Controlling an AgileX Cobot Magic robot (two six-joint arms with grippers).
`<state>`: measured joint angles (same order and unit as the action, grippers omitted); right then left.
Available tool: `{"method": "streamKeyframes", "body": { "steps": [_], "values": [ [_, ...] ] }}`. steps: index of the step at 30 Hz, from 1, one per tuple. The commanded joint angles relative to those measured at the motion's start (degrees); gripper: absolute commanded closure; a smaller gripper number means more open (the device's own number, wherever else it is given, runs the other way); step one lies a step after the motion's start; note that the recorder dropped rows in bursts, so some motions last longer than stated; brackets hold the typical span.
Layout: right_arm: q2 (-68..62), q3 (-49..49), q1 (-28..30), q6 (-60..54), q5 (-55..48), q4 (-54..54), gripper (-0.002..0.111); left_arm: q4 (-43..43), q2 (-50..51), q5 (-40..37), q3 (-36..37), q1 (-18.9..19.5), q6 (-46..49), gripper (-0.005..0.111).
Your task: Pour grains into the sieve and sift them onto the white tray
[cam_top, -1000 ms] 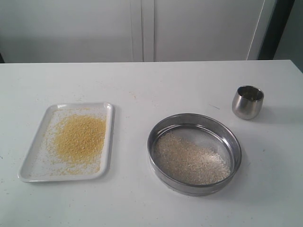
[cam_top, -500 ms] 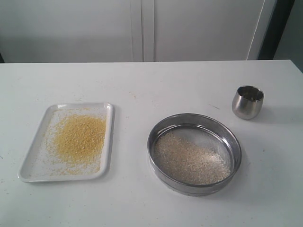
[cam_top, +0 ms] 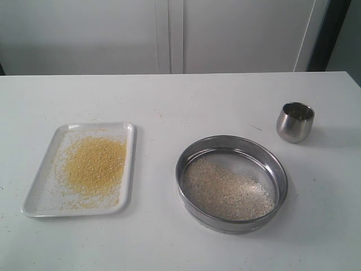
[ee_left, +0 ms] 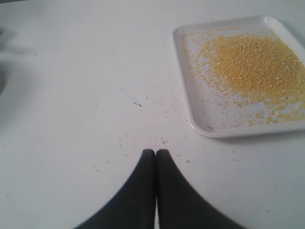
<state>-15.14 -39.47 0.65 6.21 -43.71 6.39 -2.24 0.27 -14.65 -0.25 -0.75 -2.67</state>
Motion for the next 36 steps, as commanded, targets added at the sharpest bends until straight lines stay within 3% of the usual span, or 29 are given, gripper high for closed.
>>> {"method": "streamKeyframes", "body": {
  "steps": [1,8,17,36],
  "values": [
    [0.4,0.2,-0.1,0.1,3.1,0.0,0.108,0.3,-0.3,0.1,0.2,0.1,0.0,0.107],
    [2.1,0.2,-0.1,-7.4,3.1,-1.0,0.108,0.3,-0.3,0.1,0.2,0.1,0.0,0.107],
    [6.3,0.5,-0.1,-7.5,3.1,-1.0,0.108,0.3,-0.3,0.1,0.2,0.1,0.0,0.107],
    [15.1,11.8,-0.1,-7.5,3.1,-1.0,0.108,0.3,-0.3,0.1,0.2,0.1,0.0,0.107]
  ]
}}
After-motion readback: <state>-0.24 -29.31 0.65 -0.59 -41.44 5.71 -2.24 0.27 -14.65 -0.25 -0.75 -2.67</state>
